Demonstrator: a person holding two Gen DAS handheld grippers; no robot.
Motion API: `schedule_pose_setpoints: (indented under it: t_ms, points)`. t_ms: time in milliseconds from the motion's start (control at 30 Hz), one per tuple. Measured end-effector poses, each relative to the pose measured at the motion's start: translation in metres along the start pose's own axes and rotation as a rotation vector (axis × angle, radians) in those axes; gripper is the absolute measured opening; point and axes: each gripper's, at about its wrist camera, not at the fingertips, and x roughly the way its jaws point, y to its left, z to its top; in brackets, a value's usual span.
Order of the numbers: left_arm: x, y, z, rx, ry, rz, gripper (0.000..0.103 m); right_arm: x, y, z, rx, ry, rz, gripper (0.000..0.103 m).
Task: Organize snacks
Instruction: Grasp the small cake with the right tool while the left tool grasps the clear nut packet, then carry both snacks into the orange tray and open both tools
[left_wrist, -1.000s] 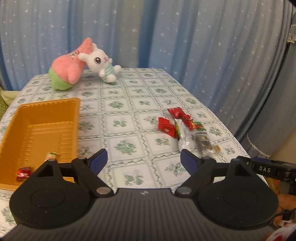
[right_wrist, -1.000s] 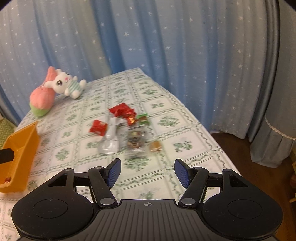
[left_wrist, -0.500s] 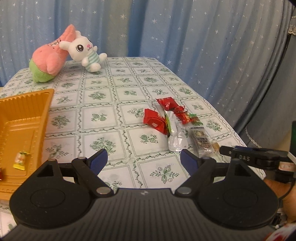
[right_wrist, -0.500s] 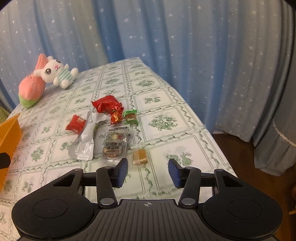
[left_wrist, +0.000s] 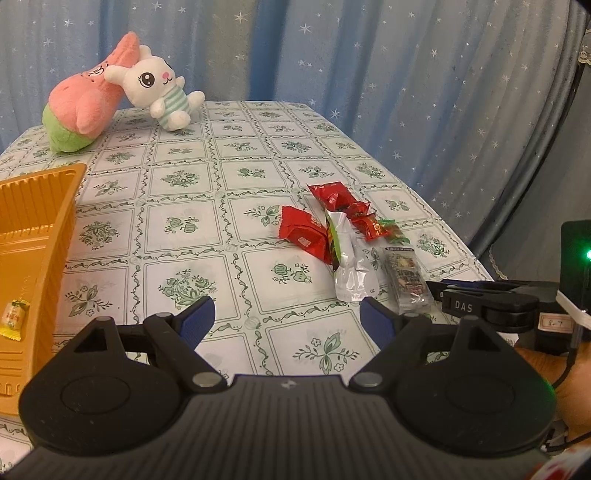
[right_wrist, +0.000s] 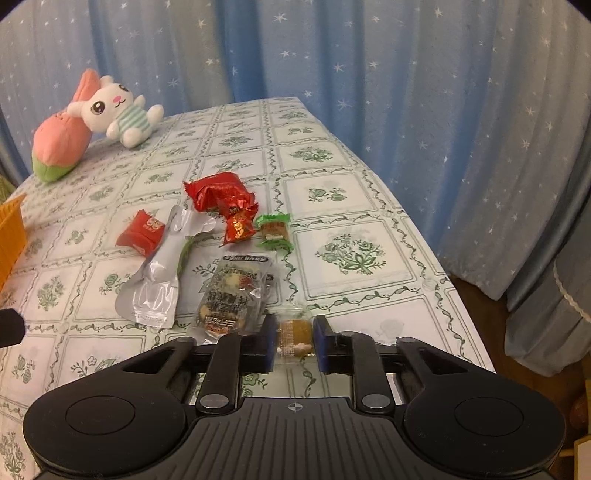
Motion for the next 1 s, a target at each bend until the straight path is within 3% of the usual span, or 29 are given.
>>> schedule_pose_setpoints:
  t_ms: [167,300,567,667,733,1000]
  points:
    - [0.005,-0.002,0.001,0.028,0.002,-0.010,0.082,-0.001,0.009,-0.001,-0.024,-0.001,0.065,0.021]
    - [0.015,-0.006,0.005,0.083,0.005,-0.039,0.074,-0.005,0.017,0.000,-0.054,-0.008,0.134,0.021]
    - [0.043,-0.042,0.018,0.219,-0.014,-0.200,0.064,-0.018,-0.017,0.003,0.127,-0.028,0.050,0.021]
    - [0.058,-0.059,0.019,0.268,-0.005,-0.243,0.053,-0.022,-0.027,0.005,0.175,-0.034,0.027,0.021]
    - [0.069,-0.066,0.020,0.278,0.007,-0.252,0.047,-0.023,-0.032,0.005,0.203,-0.038,0.014,0.021]
    - [0.098,-0.082,0.015,0.341,0.050,-0.208,0.043,-0.022,-0.041,0.004,0.253,-0.029,-0.001,0.021]
